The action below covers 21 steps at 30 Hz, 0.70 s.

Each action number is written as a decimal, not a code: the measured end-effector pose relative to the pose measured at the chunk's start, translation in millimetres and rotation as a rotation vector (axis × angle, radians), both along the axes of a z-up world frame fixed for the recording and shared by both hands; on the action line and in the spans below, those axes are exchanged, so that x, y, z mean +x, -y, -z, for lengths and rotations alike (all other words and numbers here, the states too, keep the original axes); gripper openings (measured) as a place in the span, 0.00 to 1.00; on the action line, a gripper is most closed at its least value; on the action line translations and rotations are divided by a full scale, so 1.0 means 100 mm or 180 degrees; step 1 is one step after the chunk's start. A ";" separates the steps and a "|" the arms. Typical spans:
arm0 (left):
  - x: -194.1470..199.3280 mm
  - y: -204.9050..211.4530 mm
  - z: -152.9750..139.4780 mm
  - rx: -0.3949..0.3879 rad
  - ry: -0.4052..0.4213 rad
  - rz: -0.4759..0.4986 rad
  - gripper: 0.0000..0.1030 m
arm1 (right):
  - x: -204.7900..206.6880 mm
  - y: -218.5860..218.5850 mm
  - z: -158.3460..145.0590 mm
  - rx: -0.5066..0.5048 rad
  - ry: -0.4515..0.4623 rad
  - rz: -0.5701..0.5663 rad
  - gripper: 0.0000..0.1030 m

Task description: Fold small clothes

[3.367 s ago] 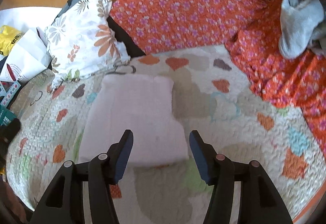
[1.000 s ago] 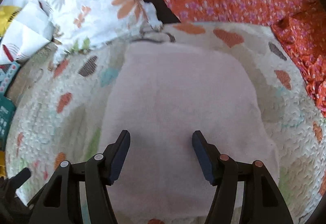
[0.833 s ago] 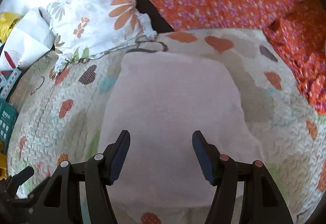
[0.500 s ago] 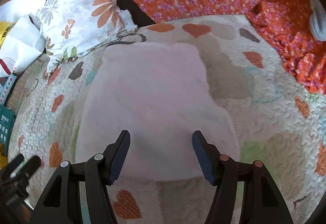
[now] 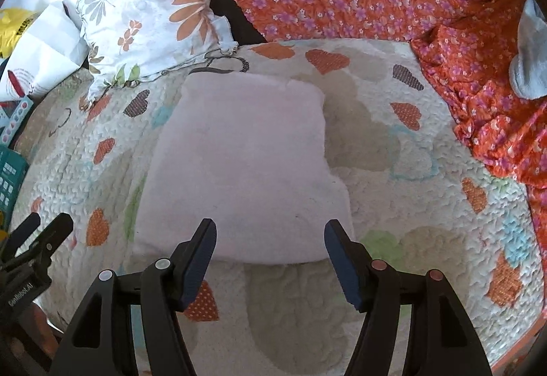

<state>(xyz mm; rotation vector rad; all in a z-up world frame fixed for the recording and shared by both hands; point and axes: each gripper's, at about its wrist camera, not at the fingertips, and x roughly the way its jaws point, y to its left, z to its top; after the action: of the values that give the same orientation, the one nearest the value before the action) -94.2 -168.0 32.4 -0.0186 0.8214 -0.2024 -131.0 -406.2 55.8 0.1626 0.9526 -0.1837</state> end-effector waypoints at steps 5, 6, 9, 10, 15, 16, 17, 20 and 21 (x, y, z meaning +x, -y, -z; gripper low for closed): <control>0.03 0.06 0.13 0.0075 -0.0104 0.0002 1.00 | 0.05 0.01 0.27 0.0057 -0.0107 0.0093 0.69; 0.04 0.07 0.15 0.0077 -0.0138 0.0018 1.00 | 0.07 0.01 0.30 0.0130 -0.0153 0.0070 0.69; 0.04 0.11 0.20 0.0081 -0.0215 0.0064 1.00 | 0.09 0.00 0.31 0.0211 -0.0147 0.0008 0.69; 0.04 0.13 0.22 0.0083 -0.0238 0.0083 1.00 | 0.09 -0.01 0.31 0.0190 -0.0132 0.0005 0.69; 0.02 0.16 0.26 0.0061 -0.0332 0.0151 1.00 | 0.09 -0.03 0.33 0.0200 -0.0161 -0.0044 0.69; 0.02 0.16 0.26 0.0070 -0.0339 0.0153 1.00 | 0.09 -0.04 0.34 0.0195 -0.0169 -0.0048 0.69; 0.02 0.16 0.27 0.0082 -0.0346 0.0152 1.00 | 0.09 -0.04 0.35 0.0191 -0.0177 -0.0049 0.69; 0.02 0.14 0.27 0.0076 -0.0356 0.0135 1.00 | 0.10 -0.03 0.37 0.0181 -0.0209 -0.0048 0.69; 0.02 0.13 0.27 0.0073 -0.0357 0.0134 1.00 | 0.10 -0.04 0.39 0.0173 -0.0222 -0.0048 0.69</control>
<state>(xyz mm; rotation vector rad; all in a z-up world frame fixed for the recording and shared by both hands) -92.0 -181.1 5.8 0.0090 0.9365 -0.2331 -121.5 -402.4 17.3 0.2000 1.0285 -0.1506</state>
